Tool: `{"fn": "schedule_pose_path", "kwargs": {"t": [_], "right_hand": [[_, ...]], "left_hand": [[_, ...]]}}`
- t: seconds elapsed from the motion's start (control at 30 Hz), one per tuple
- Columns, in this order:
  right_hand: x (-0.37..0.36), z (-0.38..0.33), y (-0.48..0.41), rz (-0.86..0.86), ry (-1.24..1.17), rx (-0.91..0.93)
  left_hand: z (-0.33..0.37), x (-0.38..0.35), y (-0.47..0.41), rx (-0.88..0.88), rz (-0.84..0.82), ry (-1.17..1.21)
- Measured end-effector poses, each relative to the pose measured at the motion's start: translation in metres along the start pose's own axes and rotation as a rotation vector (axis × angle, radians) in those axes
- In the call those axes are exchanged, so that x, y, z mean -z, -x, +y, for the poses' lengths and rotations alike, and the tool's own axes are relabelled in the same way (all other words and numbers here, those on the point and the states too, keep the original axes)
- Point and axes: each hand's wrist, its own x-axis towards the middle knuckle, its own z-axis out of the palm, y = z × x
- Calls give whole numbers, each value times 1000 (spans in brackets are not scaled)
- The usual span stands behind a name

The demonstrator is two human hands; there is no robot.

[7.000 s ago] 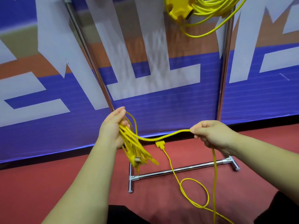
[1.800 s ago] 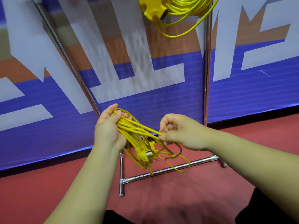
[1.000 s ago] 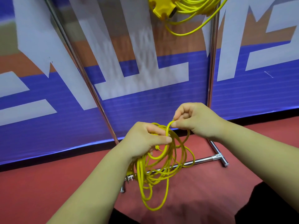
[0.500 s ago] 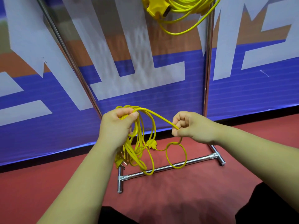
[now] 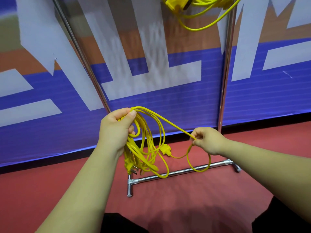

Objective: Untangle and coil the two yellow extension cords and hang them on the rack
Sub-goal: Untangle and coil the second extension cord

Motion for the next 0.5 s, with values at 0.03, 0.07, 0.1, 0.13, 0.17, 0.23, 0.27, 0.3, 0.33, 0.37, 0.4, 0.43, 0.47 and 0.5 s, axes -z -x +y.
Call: {"fn": "schedule_pose_path", "kwargs": {"t": [0.03,0.07,0.1,0.13,0.17,0.23,0.27,0.3,0.33,0.37,0.4,0.43,0.47,0.5], "right_hand": [[-2,2,-1,8,24,-3],[-5,4,-1,11,41,-9],[-8,5,-1,13,46,-19],[-10,7,-1,17,38,-31],[-13,9,-1,18,19,-53],[-19,12,-1,-9,-41,-104],[-21,12,-1,-29,-75,-128],[-22,11,-1,-44,-102,-144],[-21,10,-1,-44,-118,-148],[-20,7,-2,-29,-125,-141],[-17,3,-3,-8,-132,-130],[-13,-3,-4,14,-151,-119],[-9,-9,-5,31,-185,-108],[-4,-16,-6,44,-224,-96]], "left_hand": [[0,1,1,-4,-9,-6],[0,2,1,-5,-14,-9],[0,3,1,-5,-14,-7],[0,5,1,-3,-12,-1],[0,7,0,-1,-10,6],[-1,11,-1,6,-12,15],[-3,13,-1,13,-15,12],[-4,15,-1,21,-23,-1],[-7,17,-1,30,-34,-23],[-9,19,-1,38,-41,-47],[-12,20,-1,49,-44,-70],[-15,21,-1,62,-42,-92],[-18,21,0,77,-38,-112],[-22,20,1,93,-37,-129]]}}
